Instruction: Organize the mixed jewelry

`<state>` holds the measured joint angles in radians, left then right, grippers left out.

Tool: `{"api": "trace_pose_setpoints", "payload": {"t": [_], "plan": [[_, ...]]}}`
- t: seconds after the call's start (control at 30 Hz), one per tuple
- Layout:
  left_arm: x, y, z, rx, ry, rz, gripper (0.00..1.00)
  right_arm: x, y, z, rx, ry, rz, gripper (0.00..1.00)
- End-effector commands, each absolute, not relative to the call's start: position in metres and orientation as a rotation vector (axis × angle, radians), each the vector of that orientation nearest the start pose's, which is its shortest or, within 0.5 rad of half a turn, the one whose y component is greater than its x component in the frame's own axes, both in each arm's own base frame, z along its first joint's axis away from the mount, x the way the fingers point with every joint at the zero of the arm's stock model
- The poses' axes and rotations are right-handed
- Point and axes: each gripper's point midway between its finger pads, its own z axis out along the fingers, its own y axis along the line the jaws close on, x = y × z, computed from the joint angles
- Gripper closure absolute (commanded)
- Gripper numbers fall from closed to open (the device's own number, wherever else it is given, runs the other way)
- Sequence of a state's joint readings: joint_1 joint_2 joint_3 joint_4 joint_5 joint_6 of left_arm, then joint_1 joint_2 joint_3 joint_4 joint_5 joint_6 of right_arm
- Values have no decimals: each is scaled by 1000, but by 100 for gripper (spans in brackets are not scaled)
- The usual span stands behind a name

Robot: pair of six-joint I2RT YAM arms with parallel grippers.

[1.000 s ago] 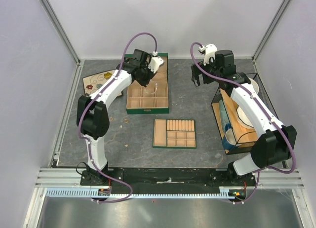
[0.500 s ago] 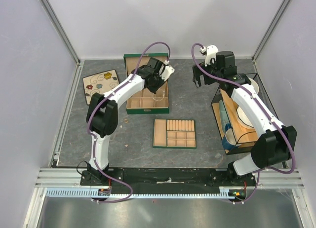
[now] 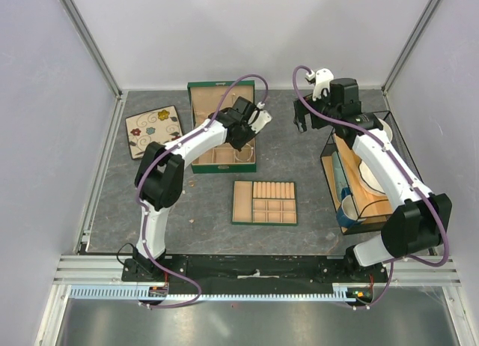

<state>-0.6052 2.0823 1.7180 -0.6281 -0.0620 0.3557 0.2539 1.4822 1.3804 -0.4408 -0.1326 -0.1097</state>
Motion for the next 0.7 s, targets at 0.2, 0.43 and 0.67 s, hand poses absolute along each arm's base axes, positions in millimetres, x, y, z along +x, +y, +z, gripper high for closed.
{"api": "trace_pose_setpoints", "payload": {"t": [0.2,0.43,0.67], "plan": [[419,-268,66,1163,2298,1,98,418,125,271,-451,1987,231,2],[413,-276,62,1194,2290,-12,99,419,123,270,-446,1991,231,2],[411,-281,59,1214,2287,-12,99,418,122,269,-442,1992,232,2]]}}
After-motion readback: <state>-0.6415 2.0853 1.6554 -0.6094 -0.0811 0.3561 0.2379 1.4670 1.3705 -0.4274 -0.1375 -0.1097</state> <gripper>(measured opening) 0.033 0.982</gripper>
